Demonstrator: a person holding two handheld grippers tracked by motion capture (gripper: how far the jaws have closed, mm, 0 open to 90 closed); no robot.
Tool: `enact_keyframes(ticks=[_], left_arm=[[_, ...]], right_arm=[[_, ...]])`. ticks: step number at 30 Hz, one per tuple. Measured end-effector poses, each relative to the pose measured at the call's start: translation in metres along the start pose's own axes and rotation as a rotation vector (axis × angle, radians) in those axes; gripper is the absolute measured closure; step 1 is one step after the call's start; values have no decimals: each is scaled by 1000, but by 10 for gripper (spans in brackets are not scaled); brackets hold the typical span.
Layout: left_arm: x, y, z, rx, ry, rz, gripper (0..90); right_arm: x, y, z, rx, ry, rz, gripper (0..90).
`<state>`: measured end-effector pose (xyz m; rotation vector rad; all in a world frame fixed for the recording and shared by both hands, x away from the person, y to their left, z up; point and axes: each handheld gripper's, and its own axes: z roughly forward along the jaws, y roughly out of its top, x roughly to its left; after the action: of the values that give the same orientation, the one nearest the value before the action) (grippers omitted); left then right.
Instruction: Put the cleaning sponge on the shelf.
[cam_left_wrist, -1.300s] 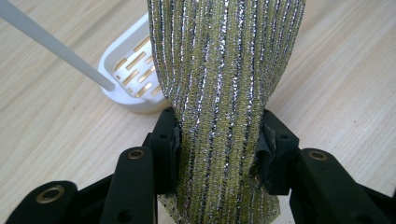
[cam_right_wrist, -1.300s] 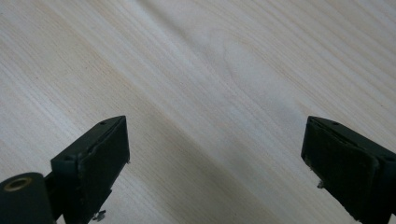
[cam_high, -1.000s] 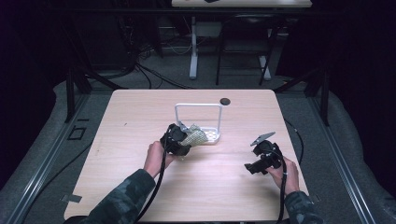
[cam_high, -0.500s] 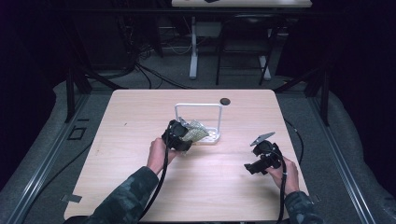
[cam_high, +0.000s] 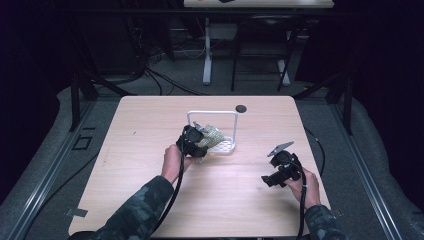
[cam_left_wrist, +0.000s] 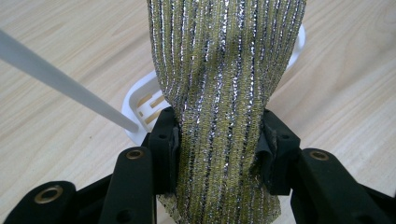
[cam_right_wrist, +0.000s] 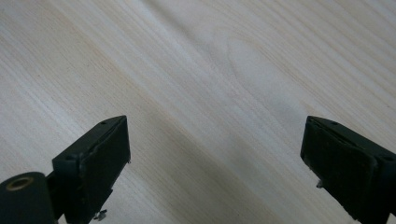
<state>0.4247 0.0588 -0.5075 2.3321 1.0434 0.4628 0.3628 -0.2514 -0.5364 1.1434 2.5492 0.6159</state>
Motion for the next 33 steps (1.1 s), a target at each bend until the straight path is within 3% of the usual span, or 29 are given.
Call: enact_keyframes(ticks=[17, 33], left_arm=[[-3, 9, 23, -11, 41, -22, 557], [-6, 19, 39, 5, 69, 0, 550]], right_arm=[[0, 0, 0, 0, 8, 2, 76], [0, 0, 0, 1, 7, -4, 76]])
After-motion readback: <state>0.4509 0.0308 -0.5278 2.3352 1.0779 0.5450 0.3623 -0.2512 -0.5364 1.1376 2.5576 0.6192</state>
